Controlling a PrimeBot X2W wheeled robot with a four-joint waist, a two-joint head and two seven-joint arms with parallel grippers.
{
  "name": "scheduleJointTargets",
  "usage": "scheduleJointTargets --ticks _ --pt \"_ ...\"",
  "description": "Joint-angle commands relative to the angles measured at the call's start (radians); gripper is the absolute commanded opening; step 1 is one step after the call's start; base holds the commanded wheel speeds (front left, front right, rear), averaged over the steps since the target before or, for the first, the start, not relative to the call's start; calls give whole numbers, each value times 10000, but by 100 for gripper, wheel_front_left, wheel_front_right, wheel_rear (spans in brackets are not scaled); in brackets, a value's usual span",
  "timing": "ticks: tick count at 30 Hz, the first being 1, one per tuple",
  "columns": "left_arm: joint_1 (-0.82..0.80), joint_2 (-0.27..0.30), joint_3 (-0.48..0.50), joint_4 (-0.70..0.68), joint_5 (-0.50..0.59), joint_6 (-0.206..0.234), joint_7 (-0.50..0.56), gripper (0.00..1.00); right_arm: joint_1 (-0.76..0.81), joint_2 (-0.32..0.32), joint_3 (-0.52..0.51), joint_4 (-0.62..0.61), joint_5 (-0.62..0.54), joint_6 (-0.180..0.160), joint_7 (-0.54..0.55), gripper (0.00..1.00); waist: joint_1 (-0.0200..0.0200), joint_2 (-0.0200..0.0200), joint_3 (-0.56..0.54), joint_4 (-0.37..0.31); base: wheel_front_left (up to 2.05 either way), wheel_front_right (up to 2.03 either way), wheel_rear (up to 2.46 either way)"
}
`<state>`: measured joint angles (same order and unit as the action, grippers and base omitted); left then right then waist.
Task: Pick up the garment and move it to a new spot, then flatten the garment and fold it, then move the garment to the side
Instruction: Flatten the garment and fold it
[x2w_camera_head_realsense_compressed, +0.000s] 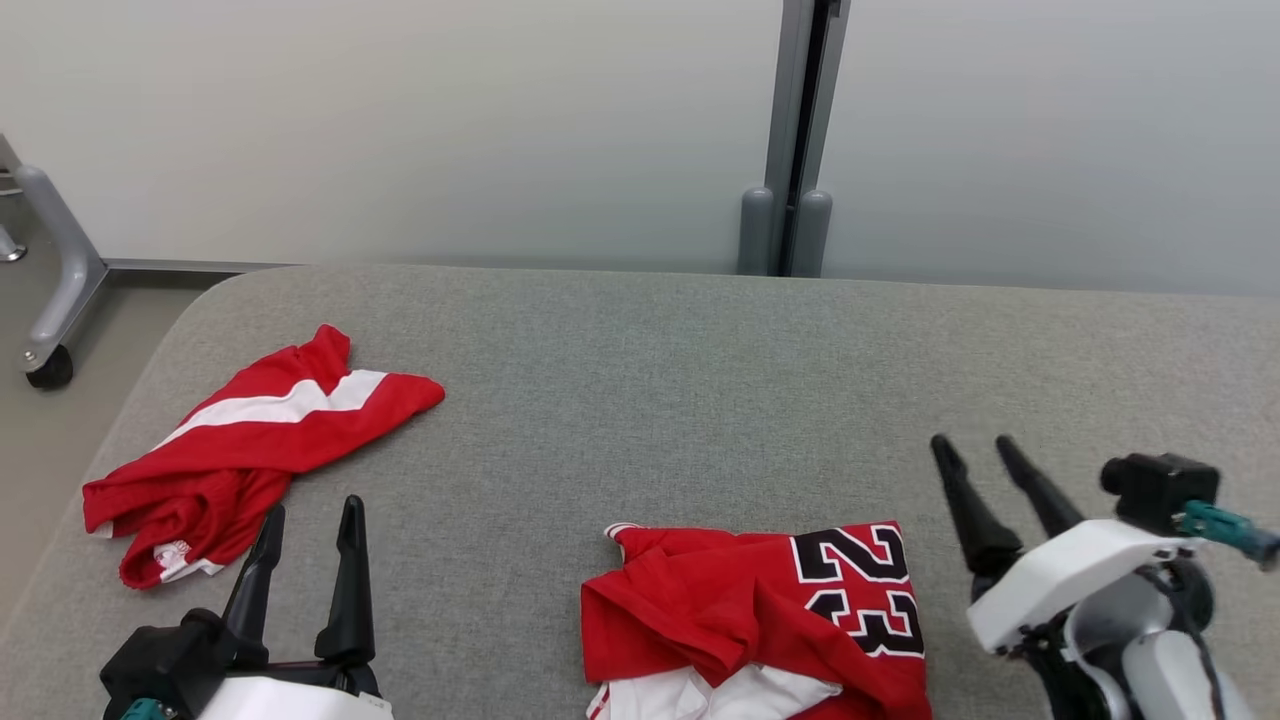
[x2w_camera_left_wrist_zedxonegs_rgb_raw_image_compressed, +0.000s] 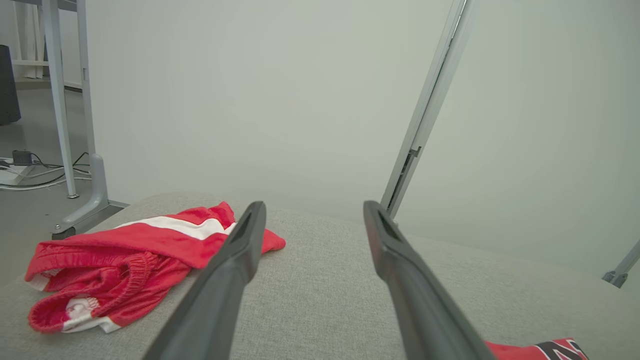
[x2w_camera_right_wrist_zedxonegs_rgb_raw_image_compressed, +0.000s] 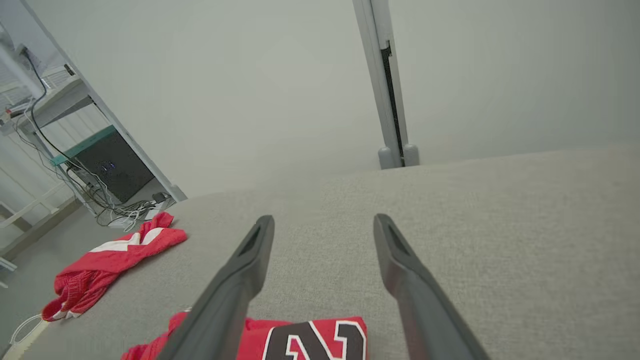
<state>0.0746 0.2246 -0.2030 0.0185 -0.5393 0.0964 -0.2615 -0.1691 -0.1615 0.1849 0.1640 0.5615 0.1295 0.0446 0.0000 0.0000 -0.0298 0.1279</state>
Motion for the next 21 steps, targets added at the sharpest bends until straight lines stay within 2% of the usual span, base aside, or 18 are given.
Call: scheduleJointTargets --ticks 1,2,4,9,12,15,21 --pt "-72 16 89 46 83 -80 -43 100 -84 182 129 339 185 23 280 100 0 0 30 62 0 0 0" --pt "-101 10 88 56 102 -101 -44 100 -200 246 176 522 284 23 347 80 0 0 54 105 0 0 0" --pt "-170 -1 71 99 134 -164 -43 100 -396 334 354 1094 503 23 572 0 0 0 98 216 0 0 0" --pt "-261 1 24 220 132 -253 -42 100 -833 625 731 2715 1131 23 1264 0 0 0 143 541 0 0 0" --pt "-285 34 -17 287 142 -253 -17 100 -860 794 1078 3256 1464 23 1734 0 0 0 143 762 0 0 0" --pt "-234 64 -12 313 135 -224 -4 100 -567 900 1615 3189 1746 23 2113 0 0 0 122 900 0 0 0" --pt "-105 69 -39 313 99 -177 -10 100 187 1019 2826 2182 2330 23 2757 0 0 0 104 936 0 0 0"
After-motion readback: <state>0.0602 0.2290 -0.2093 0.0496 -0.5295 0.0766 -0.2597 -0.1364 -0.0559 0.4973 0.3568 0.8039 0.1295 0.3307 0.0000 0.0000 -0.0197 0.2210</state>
